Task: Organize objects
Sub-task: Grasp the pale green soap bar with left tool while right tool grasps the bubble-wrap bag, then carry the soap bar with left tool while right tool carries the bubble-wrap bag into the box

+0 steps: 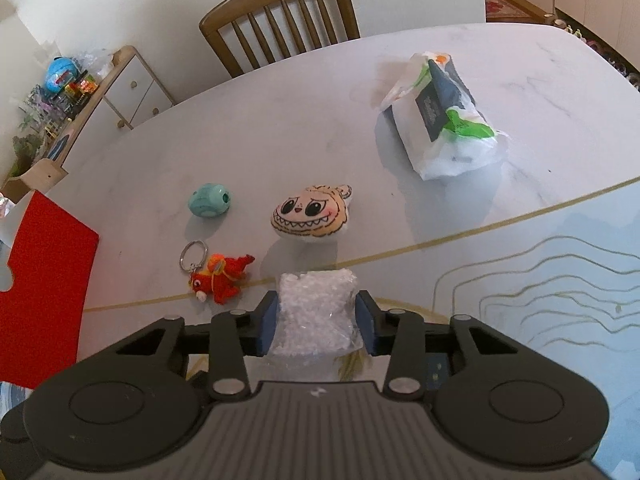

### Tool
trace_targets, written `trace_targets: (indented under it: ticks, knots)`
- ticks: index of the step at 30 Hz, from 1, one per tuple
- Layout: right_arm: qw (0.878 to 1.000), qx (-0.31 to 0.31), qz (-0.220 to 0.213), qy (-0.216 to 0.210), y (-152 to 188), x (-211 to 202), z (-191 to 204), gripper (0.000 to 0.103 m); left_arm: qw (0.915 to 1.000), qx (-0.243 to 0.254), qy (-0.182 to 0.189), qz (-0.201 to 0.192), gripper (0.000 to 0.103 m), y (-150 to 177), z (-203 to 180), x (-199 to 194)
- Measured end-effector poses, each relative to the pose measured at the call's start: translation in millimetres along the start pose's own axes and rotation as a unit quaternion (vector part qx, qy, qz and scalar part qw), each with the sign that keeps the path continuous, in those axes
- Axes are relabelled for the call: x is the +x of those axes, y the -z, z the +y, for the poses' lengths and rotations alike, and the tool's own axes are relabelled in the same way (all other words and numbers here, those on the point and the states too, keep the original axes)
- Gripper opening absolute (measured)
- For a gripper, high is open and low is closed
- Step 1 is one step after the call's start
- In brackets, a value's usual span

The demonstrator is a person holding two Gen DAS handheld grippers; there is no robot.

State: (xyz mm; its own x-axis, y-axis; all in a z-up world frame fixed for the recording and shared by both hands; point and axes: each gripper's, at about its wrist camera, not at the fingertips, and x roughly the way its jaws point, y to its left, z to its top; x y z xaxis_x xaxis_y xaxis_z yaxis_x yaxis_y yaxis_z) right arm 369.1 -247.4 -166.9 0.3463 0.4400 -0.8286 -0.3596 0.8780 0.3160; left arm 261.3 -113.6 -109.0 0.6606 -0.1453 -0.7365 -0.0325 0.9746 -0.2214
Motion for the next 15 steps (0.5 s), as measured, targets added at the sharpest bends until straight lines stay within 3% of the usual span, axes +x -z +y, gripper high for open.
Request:
trace_targets:
  ticks: [7,15]
  knots:
    - [1.000,-0.011,-0.006,-0.013,10,-30,10,0.040,0.9993,-0.023,0.029,-0.004,0.049,-5,6,-30]
    - [0.999,-0.021,-0.019,-0.024,26,-72,27,0.040,0.9985,-0.042,0.033,-0.011,0.049,-10,15,-68]
